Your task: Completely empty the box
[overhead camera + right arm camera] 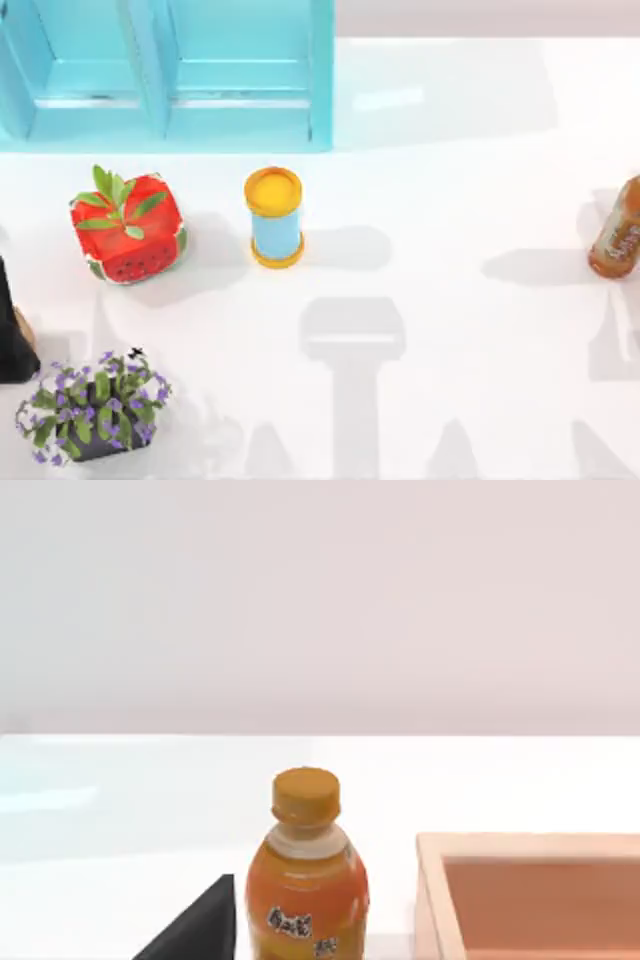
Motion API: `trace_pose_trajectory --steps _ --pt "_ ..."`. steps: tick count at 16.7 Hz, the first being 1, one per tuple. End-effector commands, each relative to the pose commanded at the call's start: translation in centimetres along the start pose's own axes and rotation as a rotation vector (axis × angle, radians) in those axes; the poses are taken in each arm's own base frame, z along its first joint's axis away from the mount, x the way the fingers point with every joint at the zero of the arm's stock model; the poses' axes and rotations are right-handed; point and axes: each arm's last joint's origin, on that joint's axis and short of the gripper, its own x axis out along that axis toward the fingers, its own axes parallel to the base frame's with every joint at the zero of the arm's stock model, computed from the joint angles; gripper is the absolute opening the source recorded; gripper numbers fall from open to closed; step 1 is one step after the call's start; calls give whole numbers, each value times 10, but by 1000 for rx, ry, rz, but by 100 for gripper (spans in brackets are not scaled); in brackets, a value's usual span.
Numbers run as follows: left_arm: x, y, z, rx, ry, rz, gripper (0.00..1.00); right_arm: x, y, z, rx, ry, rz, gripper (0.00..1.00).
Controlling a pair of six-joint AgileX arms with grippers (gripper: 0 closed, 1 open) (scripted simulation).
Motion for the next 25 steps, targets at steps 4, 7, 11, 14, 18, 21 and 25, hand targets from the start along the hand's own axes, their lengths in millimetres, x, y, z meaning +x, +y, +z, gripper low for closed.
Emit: trace_pose_trajectory --steps 4,7,11,14,18,21,25 --pt "0 0 0 0 0 0 100 0 -1 5 -14 32 -13 100" --pt "0 0 0 0 0 0 100 2 -6 26 -59 153 -53 100" --pt "0 0 0 0 0 0 100 22 -19 62 -124 460 -112 100" --pt "0 0 0 0 0 0 100 52 -37 79 -140 777 -130 100" --pt "0 0 0 0 0 0 100 93 -71 89 -111 1150 -109 100" --pt "0 0 0 0 0 0 100 121 -99 88 -68 1360 -69 100" --pt "0 0 0 0 0 0 100 145 -130 84 -13 1526 -18 100"
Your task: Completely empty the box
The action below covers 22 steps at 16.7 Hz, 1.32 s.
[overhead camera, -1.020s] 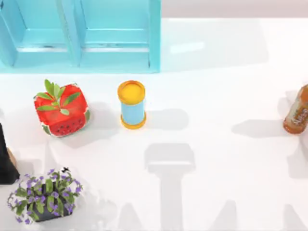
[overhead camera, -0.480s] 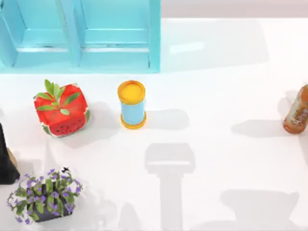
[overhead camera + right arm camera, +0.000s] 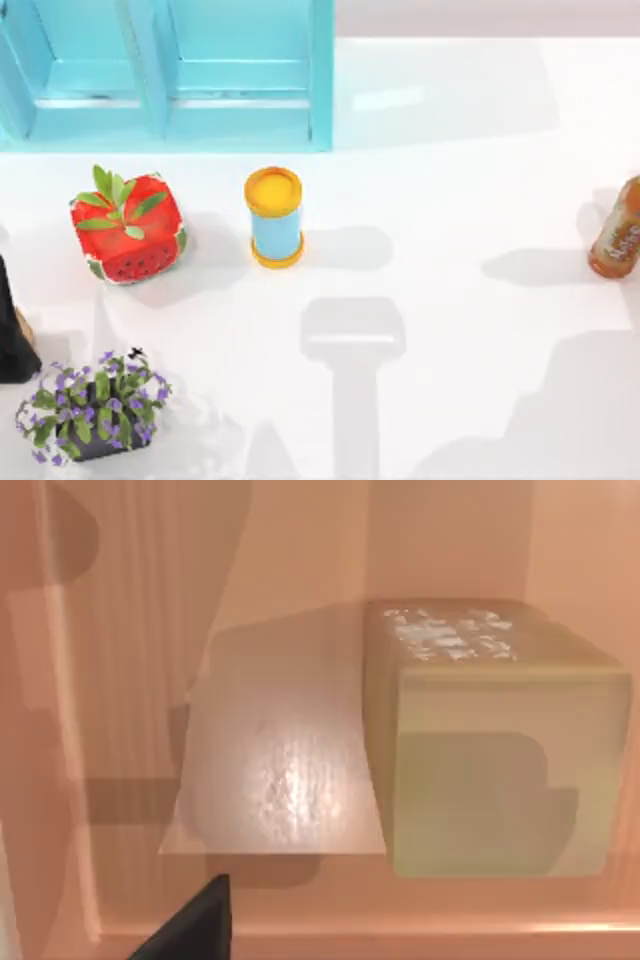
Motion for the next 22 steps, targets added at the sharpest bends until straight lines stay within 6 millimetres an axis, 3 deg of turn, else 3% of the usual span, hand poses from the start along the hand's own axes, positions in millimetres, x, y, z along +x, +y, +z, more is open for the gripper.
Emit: trace_pose_trajectory --steps 3,9,18,22 --pt "0 0 0 0 0 0 100 3 -10 6 1 44 23 100" --pt "0 0 0 0 0 0 100 8 -8 7 -2 47 25 100" --pt "0 0 0 0 0 0 100 94 -8 4 1 33 17 100" --pt "0 0 0 0 0 0 100 102 -7 2 1 44 23 100"
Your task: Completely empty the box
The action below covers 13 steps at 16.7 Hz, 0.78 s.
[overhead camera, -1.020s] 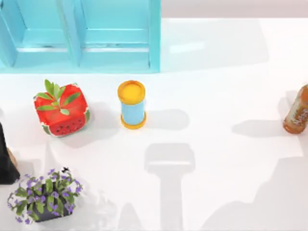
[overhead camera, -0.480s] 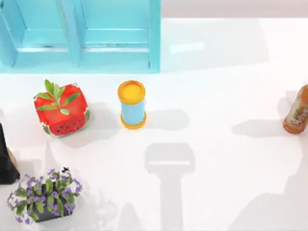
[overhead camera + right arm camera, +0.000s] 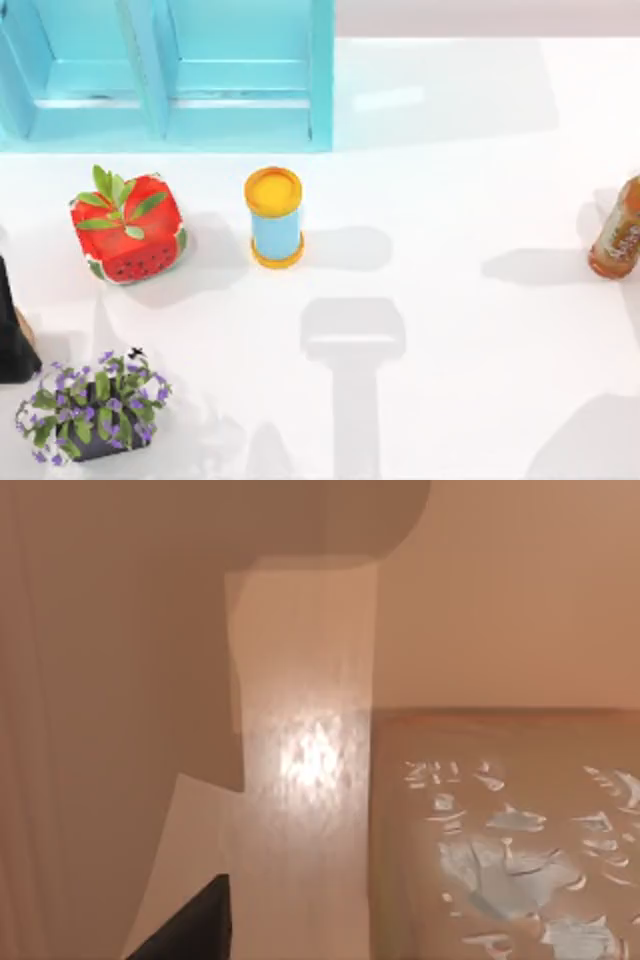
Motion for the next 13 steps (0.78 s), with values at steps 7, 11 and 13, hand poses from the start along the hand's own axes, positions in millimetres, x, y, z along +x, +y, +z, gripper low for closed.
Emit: trace_pose_trajectory --steps 7,11,13 --pt "0 0 0 0 0 0 100 0 0 0 0 0 0 55" --pt "0 0 0 0 0 0 100 0 0 0 0 0 0 25" --pt "0 0 0 0 0 0 100 0 0 0 0 0 0 10"
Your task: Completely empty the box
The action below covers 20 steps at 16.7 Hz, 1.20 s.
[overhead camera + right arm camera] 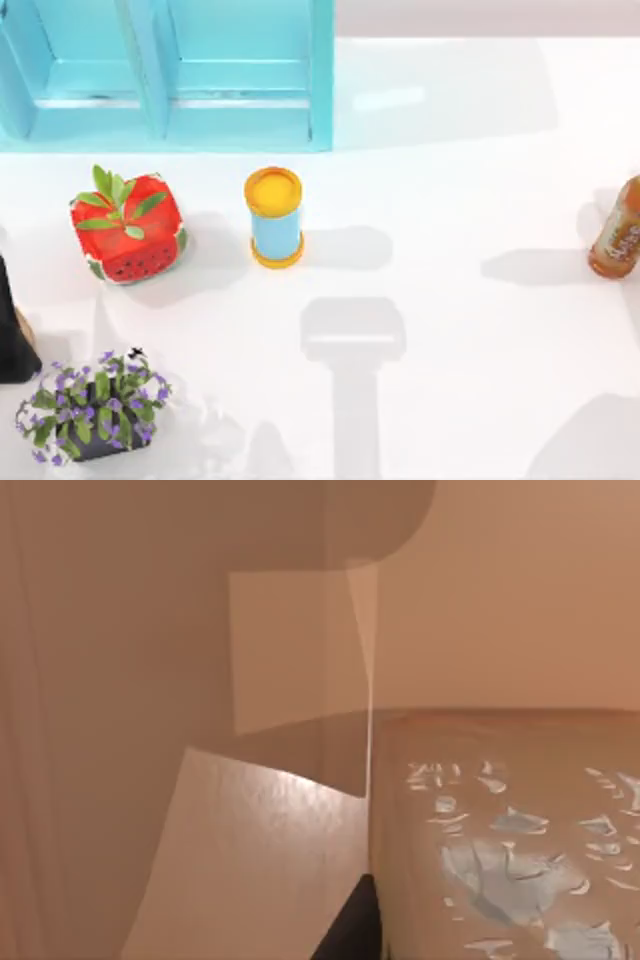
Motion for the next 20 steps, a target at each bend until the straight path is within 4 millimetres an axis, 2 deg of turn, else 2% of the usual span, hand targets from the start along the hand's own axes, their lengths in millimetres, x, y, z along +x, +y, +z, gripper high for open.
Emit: trace_pose_trajectory --steps 1,2,12,15,20 --pt "0 0 0 0 0 0 100 0 0 0 0 0 0 2" --pt "0 0 0 0 0 0 100 0 0 0 0 0 0 0" --pt "0 0 0 0 0 0 100 -4 -1 1 1 -3 -2 0" --pt "0 0 0 0 0 0 100 -29 -5 7 1 -5 -3 0" --pt "0 0 0 0 0 0 100 -96 -3 5 2 19 10 0"
